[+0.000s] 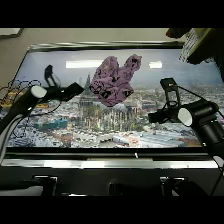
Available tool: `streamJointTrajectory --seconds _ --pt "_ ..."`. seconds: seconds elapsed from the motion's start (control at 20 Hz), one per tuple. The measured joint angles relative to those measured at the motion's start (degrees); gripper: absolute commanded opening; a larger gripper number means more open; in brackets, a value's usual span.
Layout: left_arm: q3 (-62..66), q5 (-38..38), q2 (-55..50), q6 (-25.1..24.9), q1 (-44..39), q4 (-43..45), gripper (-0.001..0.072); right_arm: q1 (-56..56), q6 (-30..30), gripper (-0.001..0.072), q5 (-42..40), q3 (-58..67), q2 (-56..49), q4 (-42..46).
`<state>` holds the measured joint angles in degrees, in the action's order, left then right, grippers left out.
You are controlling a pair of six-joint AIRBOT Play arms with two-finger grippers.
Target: Fold the clothes and pants, and hang the long-sleeved shirts on hangers.
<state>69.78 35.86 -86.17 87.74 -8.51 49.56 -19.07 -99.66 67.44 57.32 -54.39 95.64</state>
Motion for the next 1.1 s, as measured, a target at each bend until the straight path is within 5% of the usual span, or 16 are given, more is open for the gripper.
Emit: streamJointTrajectory --seconds 0.4,0.45,0.55,0.75,0.8,0.95,1.1 --pt "18.80 -2.23 -24.26 -6.45 0.13 -18.25 0.0708 0.00 0.00 0.0036 -0.11 0.00 0.00 -0.02" --pt "19.80 -2.32 -25.51 -6.64 0.07 -19.21 0.0549 0.00 0.00 0.0036 -0.11 0.00 0.00 -0.02" --pt "21.05 -2.29 -27.15 -6.86 -0.04 -20.52 0.0015 0.00 0.00 0.0036 -0.13 0.00 0.00 -0.02" --pt "22.01 0.83 -28.11 -7.28 0.39 -21.57 0.0021 0.00 -0.02 0.0043 -0.07 0.02 0.00 -0.31" --pt "22.08 2.91 -27.71 -7.61 0.74 -21.55 0.0021 0.00 -0.09 0.0073 1.29 0.17 0.00 -0.79" --pt "21.62 11.63 -24.15 -7.69 1.53 -16.50 0.0020 0.00 -0.59 0.0335 6.03 0.55 0.00 -2.27" --pt "14.36 19.50 -15.32 -3.80 1.79 -5.38 0.0019 0.00 -1.64 0.0332 10.47 0.52 0.02 -5.88"
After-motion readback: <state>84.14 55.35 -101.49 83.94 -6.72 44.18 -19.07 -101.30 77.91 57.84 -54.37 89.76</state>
